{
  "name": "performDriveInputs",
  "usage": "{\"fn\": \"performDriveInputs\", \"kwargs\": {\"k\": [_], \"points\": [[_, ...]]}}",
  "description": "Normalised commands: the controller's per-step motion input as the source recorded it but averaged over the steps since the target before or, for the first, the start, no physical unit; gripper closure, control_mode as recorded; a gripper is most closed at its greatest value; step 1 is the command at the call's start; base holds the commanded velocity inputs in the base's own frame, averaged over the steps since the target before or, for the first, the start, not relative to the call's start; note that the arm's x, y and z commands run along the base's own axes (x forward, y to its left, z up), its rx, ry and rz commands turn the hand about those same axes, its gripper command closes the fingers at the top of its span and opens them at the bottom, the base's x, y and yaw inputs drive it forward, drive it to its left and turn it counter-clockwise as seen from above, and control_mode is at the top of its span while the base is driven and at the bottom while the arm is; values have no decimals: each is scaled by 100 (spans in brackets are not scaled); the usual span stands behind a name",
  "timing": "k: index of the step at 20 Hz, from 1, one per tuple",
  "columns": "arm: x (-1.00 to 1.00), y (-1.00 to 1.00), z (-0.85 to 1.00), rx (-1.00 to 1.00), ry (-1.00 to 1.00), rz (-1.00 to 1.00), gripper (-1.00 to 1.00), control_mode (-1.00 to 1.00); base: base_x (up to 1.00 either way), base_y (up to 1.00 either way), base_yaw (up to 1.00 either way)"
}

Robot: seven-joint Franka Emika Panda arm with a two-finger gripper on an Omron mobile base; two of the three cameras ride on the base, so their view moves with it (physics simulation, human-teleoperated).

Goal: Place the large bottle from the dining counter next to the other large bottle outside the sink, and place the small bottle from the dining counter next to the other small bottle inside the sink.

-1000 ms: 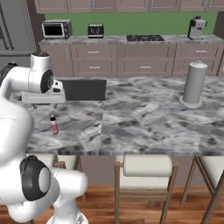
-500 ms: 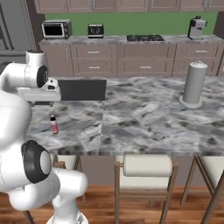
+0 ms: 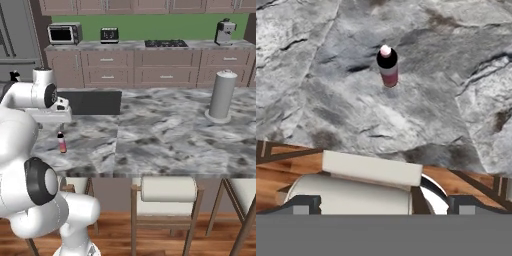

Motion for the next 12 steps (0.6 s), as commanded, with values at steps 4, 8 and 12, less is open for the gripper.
{"fn": "performDriveInputs", "kwargs": {"k": [4, 8, 12], "points": [[5, 3, -15, -1, -5, -4, -100, -100, 0, 0, 0], [19, 12, -3, 0, -4, -3, -100, -100, 0, 0, 0], [46, 17, 0, 0, 0, -4, -100, -100, 0, 0, 0]]}}
